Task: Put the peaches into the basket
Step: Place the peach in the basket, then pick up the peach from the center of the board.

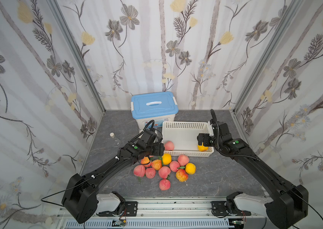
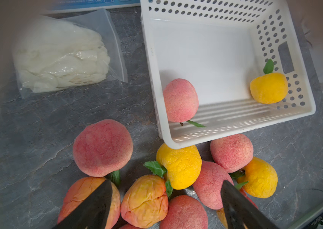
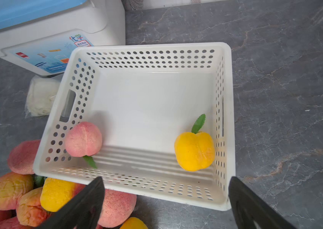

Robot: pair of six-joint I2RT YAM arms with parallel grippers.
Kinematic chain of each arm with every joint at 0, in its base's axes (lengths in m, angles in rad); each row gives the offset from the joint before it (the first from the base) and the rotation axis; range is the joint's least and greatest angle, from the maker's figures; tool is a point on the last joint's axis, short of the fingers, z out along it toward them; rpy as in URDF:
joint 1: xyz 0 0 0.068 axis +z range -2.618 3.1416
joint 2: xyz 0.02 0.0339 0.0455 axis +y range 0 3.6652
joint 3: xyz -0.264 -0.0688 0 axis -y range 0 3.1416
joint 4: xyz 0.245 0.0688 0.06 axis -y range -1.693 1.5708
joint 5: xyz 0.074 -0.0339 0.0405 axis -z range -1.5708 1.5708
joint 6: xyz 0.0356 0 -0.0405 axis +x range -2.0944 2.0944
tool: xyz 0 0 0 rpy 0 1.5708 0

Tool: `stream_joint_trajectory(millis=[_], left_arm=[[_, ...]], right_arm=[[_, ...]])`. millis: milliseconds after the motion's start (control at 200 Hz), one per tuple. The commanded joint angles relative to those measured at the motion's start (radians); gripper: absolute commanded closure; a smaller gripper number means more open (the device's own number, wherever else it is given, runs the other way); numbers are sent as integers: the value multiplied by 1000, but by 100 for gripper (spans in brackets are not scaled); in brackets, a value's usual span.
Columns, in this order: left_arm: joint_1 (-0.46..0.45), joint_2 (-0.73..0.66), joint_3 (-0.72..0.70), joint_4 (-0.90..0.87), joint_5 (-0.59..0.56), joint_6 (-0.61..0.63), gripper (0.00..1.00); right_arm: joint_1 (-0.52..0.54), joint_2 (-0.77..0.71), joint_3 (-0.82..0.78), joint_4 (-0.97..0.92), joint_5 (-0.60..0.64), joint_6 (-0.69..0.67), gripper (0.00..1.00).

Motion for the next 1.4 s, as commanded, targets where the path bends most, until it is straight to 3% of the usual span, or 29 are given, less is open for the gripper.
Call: stream_joint_trajectory(millis=[0, 175, 295, 639, 1114, 1394], left_arm=[[22, -15, 12, -81, -68, -75, 13], [72, -31, 9, -187, -147, -140, 15], [102, -29, 7, -198, -108, -133, 15], [142, 178, 97, -173, -90, -94, 14], [153, 403, 151, -72, -57, -84, 18], [153, 443, 155, -54, -48, -79, 30]], right_arm=[[18, -79, -65, 125, -92, -69, 4], [148, -194, -207, 233, -106, -168, 4], [231, -231, -260, 270, -93, -205, 4], [331, -237, -262, 289, -263, -285, 5], [355, -245, -251, 262, -282, -306, 5], [360, -236, -245, 251, -264, -310, 5]])
